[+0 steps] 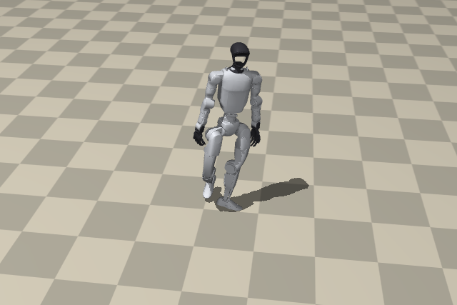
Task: In place motions
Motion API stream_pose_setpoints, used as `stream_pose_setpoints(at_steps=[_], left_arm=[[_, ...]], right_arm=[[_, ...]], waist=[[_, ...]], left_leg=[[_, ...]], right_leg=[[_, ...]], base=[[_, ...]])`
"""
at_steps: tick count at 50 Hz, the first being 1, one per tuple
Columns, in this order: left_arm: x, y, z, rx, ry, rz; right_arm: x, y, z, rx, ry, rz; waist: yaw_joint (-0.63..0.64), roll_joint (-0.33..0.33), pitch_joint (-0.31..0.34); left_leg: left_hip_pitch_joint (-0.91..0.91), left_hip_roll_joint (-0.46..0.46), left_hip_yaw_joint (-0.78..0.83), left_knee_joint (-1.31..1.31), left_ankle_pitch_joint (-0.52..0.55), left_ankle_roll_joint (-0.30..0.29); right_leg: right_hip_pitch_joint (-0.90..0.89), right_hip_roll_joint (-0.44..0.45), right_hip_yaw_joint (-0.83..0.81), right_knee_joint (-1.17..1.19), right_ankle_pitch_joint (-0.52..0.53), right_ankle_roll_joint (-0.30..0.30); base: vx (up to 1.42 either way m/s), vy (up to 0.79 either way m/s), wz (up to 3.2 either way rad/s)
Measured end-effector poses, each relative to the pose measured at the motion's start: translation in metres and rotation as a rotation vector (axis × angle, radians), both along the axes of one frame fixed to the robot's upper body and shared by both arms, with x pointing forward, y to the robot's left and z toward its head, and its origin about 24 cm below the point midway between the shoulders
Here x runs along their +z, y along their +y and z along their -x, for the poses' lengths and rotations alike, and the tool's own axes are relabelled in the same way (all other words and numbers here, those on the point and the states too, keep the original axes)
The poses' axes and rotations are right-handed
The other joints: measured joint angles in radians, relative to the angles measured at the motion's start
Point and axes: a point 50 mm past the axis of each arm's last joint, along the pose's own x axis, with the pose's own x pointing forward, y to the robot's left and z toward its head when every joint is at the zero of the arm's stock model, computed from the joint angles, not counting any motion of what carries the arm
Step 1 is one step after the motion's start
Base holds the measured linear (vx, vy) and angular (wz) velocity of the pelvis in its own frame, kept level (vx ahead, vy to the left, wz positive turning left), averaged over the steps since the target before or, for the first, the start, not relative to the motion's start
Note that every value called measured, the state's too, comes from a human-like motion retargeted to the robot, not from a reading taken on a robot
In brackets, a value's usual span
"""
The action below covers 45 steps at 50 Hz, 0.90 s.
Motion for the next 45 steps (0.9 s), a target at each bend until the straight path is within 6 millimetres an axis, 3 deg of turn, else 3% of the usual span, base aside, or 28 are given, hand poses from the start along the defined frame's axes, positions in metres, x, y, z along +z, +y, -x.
stream_pose_setpoints(at_steps=[5, 10, 15, 17, 18, 21, 30, 45], left_arm=[[0.002, 0.012, -0.022, -0.135, -0.014, -0.013], [0.002, 0.012, -0.034, -0.208, -0.044, -0.002], [0.001, 0.004, -0.030, -0.204, -0.054, 0.057], [0.000, 0.002, -0.022, -0.201, -0.029, 0.071], [0.001, 0.003, -0.017, -0.199, -0.012, 0.073], [0.001, -0.002, -0.002, -0.204, 0.059, 0.080], [0.002, -0.011, 0.024, -0.175, 0.107, 0.127], [0.000, -0.021, 0.020, -0.170, 0.087, 0.133]], right_arm=[[-0.001, 0.010, 0.006, 0.021, -0.006, -0.065], [-0.003, 0.008, -0.010, 0.179, -0.056, -0.041], [-0.003, 0.009, -0.038, 0.243, -0.146, -0.034], [-0.002, 0.012, -0.046, 0.230, -0.186, -0.042], [-0.002, 0.014, -0.050, 0.220, -0.205, -0.053], [-0.002, 0.019, -0.056, 0.166, -0.224, -0.073], [-0.002, 0.027, -0.064, 0.187, -0.240, -0.100], [-0.003, 0.018, -0.043, 0.208, -0.145, -0.077]], waist=[[-0.029, -0.010, 0.044], [-0.032, -0.026, 0.049], [-0.046, -0.064, 0.063], [-0.045, -0.092, 0.063], [-0.028, -0.104, 0.055], [0.005, -0.101, 0.044], [0.029, -0.089, 0.018], [0.080, -0.084, -0.003]], left_leg=[[-0.027, 0.008, -0.174, 0.015, 0.033, 0.008], [-0.068, -0.011, -0.293, 0.027, 0.058, 0.016], [-0.063, -0.069, -0.383, 0.019, 0.077, 0.023], [-0.043, -0.113, -0.406, 0.008, 0.079, 0.028], [-0.037, -0.127, -0.400, -0.001, 0.083, 0.028], [-0.030, -0.136, -0.419, -0.006, 0.090, 0.027], [-0.038, -0.157, -0.508, 0.013, 0.077, 0.046], [-0.069, -0.182, -0.552, 0.096, 0.013, 0.053]], right_leg=[[-0.090, 0.111, 0.155, -0.014, -0.044, -0.011], [-0.190, 0.196, 0.314, -0.130, -0.100, -0.025], [-0.216, 0.236, 0.450, -0.411, -0.159, -0.081], [-0.191, 0.221, 0.443, -0.553, -0.037, -0.169], [-0.169, 0.222, 0.483, -0.575, -0.050, -0.144], [-0.126, 0.186, 0.305, -0.631, -0.032, -0.147], [-0.054, 0.187, 0.249, -0.747, -0.006, -0.147], [-0.061, 0.167, 0.261, -0.718, -0.039, -0.134]], base=[[0.08, -0.33, 1.75], [0.02, -0.23, 1.24], [-0.02, -0.15, 1.09], [0.02, -0.05, 0.75], [0.00, 0.00, 0.00], [0.01, 0.01, 0.55], [-0.02, 0.04, 0.51], [-0.07, 0.06, 0.16]])
